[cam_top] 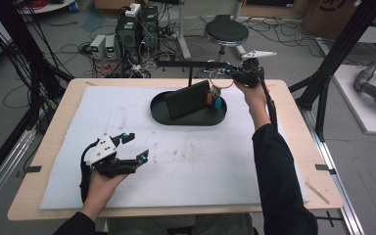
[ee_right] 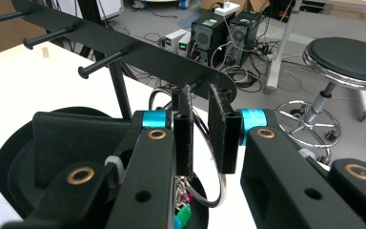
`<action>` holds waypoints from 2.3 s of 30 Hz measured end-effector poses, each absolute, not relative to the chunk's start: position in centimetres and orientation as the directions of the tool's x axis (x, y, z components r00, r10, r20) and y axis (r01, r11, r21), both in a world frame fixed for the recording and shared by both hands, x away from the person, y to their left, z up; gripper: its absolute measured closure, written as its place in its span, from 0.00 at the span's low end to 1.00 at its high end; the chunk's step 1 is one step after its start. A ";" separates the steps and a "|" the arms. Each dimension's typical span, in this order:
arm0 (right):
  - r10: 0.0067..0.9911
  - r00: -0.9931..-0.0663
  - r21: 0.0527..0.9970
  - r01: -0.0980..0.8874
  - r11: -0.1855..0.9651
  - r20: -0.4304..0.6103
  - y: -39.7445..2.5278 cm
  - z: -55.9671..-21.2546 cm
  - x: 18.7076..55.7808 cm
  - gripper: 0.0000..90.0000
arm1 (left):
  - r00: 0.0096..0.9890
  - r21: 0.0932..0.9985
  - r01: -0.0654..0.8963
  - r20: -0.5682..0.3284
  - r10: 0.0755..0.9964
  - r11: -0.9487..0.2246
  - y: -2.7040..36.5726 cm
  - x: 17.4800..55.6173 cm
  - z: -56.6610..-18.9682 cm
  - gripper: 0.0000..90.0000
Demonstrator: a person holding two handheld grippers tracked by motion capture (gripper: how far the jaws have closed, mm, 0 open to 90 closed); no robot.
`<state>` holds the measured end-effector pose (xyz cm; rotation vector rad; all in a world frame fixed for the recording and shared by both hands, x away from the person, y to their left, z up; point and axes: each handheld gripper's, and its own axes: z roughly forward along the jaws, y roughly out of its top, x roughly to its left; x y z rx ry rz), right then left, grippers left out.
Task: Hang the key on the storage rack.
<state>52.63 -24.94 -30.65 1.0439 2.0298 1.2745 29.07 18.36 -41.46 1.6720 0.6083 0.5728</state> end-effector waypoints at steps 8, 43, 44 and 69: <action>0.850 -0.521 0.903 0.321 0.285 -0.083 -24.6 -30.6 52.4 0.79 | 0.738 0.984 0.082 0.047 0.673 -0.159 18.6 29.1 -41.4 0.26; 0.788 -0.615 0.959 0.237 0.154 0.026 -30.9 -32.2 35.3 0.38 | 0.666 0.984 0.093 0.052 0.744 -0.152 21.0 29.5 -41.1 0.26; 0.788 -0.615 0.958 0.239 0.158 0.023 -31.0 -32.7 34.9 0.37 | 0.668 0.984 0.093 0.053 0.742 -0.153 21.0 29.5 -41.1 0.26; 0.830 -0.557 0.913 0.349 0.210 0.021 -33.4 -39.6 32.8 0.34 | 0.610 0.981 0.142 0.022 0.792 -0.136 22.9 29.9 -41.5 0.26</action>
